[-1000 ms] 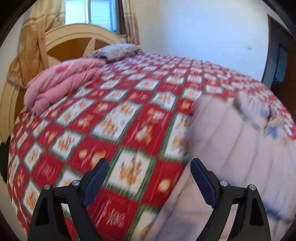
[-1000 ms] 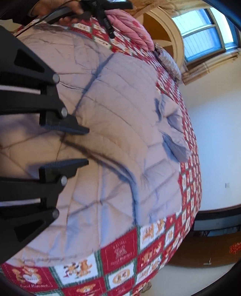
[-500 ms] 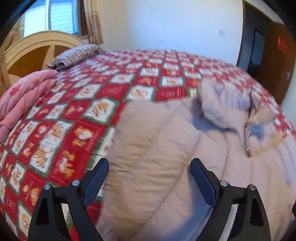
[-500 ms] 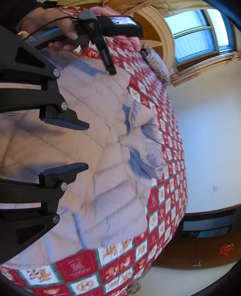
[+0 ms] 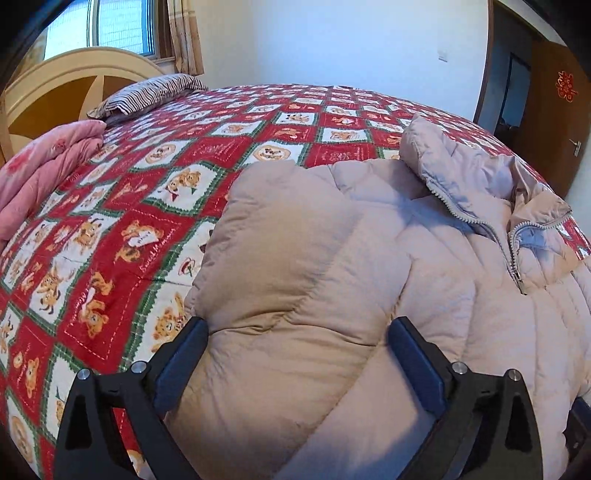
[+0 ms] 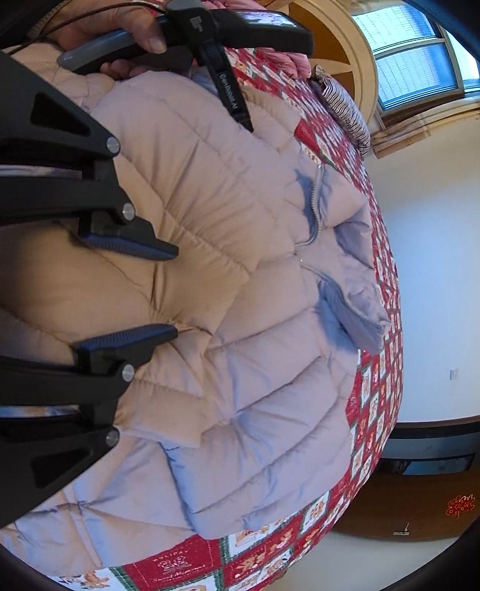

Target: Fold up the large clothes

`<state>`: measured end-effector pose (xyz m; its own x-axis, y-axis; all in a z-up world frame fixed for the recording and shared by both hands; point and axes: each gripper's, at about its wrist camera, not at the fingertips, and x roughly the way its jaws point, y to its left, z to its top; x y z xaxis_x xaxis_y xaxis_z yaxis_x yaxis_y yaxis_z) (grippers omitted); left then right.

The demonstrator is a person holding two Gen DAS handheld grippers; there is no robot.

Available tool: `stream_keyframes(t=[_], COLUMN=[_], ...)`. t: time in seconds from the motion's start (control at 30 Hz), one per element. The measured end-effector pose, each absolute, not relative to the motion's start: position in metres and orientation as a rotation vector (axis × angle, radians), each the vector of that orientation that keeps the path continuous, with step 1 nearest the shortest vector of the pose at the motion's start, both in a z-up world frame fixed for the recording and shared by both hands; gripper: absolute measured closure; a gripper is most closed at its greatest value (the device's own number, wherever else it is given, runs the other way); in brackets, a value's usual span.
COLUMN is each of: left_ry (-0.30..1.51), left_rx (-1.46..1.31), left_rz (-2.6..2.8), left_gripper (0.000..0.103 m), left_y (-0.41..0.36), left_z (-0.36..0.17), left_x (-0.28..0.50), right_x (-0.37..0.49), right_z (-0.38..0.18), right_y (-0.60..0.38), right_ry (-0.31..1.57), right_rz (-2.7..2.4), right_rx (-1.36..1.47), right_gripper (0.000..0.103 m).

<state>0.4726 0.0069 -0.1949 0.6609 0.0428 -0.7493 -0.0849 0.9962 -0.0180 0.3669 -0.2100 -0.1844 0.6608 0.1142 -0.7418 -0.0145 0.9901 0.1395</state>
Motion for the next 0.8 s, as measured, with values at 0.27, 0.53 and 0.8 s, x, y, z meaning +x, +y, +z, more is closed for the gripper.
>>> stream_keyframes(t=[0.27,0.53,0.8], left_ry=[0.856,0.807,0.900], left_rx=[-0.052,-0.118,-0.079], left_rz=[0.076,0.040,0.237], left_gripper=[0.001,0.001,0.001], left_y=[0.007,0.021,0.017], left_z=[-0.199,-0.146,-0.154], left_x=[0.474,0.464,0.500], right_x=[0.367,0.361,0.386], right_z=[-0.190,-0.168,-0.128], right_y=[-0.206,-0.206,-0.188], right_ry=[0.837,0.835,0.751], right_rz=[0.050,0.023,-0.034], right_rx=[0.086,0.045,0.047], right_gripper=[0.064,0.064,0.061])
